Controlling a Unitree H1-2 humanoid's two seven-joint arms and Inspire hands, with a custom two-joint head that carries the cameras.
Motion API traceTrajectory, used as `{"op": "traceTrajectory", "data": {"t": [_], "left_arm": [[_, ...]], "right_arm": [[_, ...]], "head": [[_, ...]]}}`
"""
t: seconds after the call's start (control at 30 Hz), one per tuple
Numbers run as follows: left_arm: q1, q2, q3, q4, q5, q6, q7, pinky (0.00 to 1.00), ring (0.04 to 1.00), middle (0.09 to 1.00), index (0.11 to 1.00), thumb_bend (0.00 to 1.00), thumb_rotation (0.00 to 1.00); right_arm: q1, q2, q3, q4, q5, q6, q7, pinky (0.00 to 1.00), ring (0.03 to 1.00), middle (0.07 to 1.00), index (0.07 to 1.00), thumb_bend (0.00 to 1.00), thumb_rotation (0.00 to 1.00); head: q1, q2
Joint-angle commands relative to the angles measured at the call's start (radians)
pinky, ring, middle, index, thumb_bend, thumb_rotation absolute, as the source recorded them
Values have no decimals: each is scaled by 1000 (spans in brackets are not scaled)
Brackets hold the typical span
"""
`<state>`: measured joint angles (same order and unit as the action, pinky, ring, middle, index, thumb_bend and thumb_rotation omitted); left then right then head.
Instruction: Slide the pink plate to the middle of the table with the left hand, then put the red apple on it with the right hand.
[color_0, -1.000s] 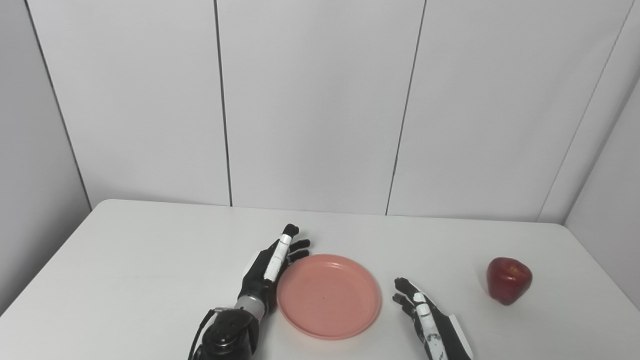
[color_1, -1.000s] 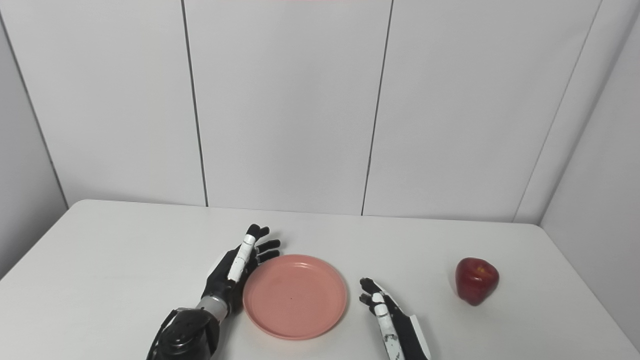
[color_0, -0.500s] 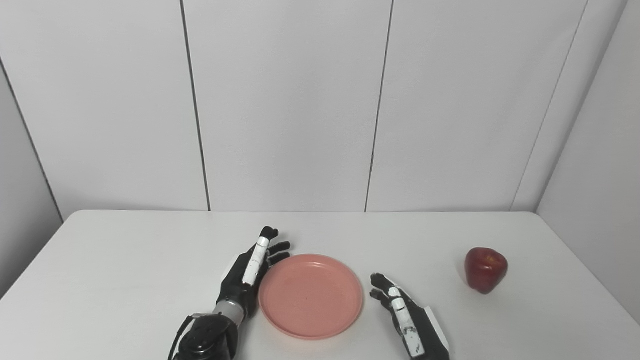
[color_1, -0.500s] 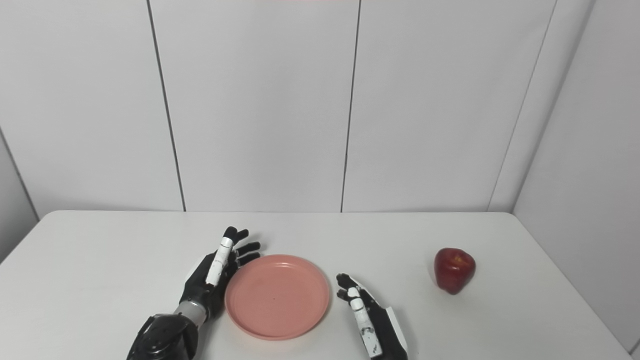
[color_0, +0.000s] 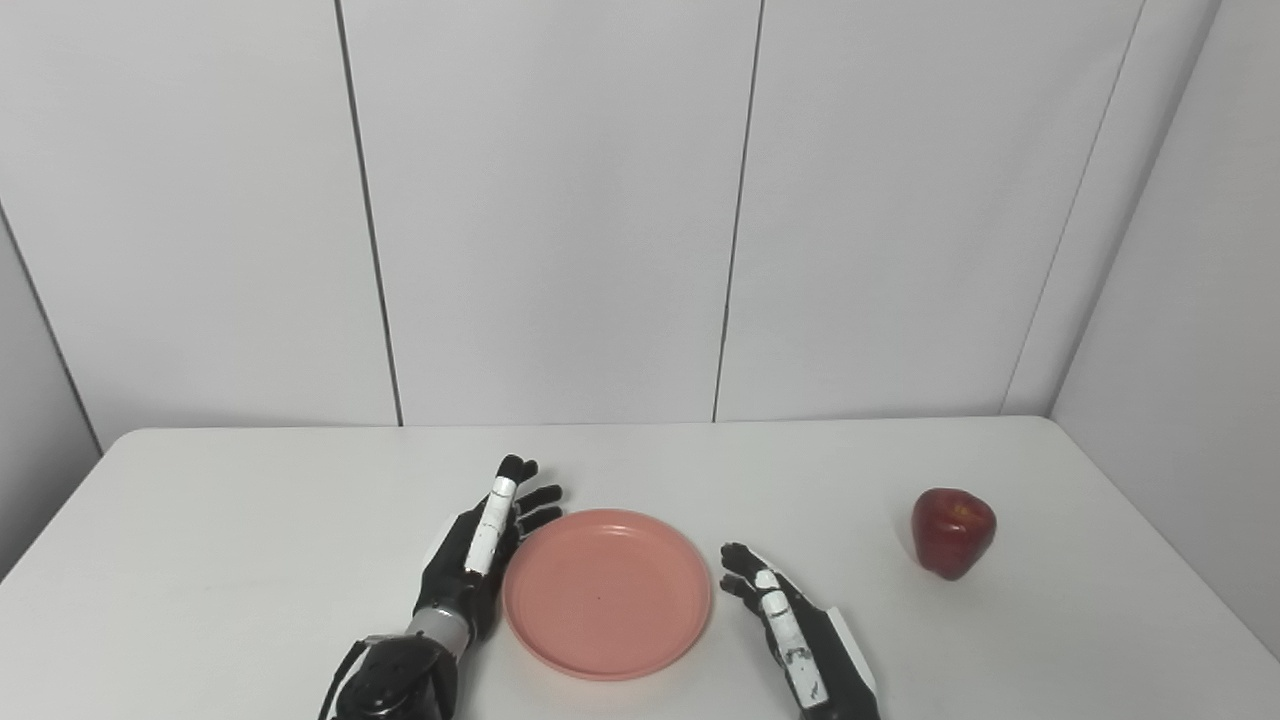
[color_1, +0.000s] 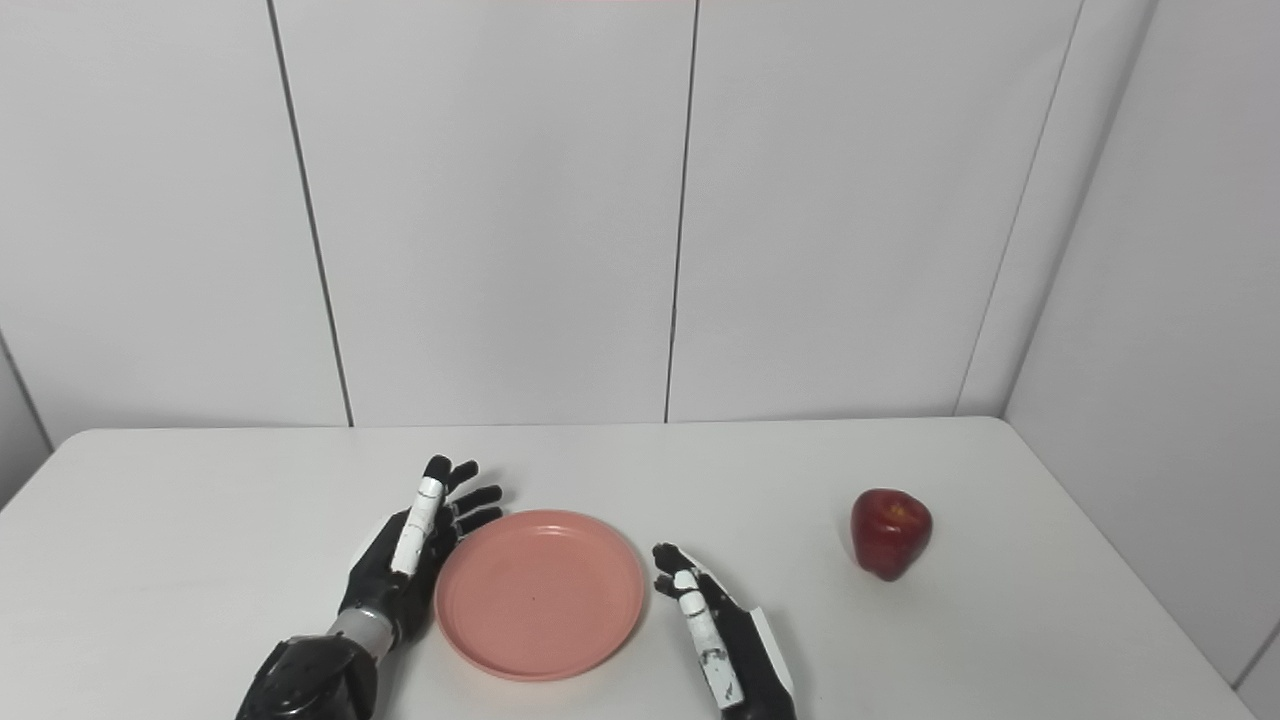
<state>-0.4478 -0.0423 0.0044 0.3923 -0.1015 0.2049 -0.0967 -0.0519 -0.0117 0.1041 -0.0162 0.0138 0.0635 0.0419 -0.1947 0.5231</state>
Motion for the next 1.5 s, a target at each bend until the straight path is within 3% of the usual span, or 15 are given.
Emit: {"op": "traceTrajectory", "data": {"t": [0.0,0.23,0.6,1.47], "left_arm": [[-20,14,4,-16,-4,0,-6,809,823,816,886,868,902],[-18,35,14,-9,-11,-3,-20,783,814,808,882,898,901],[-25,56,27,10,-35,-10,-45,780,815,811,888,901,894],[-37,64,23,29,-31,-18,-43,785,825,824,889,888,905]], "right_arm": [[-15,36,44,22,-6,20,29,971,881,888,835,663,1000],[-23,55,58,32,-32,29,17,984,898,890,824,640,1000],[-33,76,66,44,-52,35,5,1000,902,889,829,661,1000],[-46,77,69,68,-68,24,-1,1000,900,886,827,645,1000]], "head": [[-5,0],[-87,1],[-135,1],[-149,-4]]}}
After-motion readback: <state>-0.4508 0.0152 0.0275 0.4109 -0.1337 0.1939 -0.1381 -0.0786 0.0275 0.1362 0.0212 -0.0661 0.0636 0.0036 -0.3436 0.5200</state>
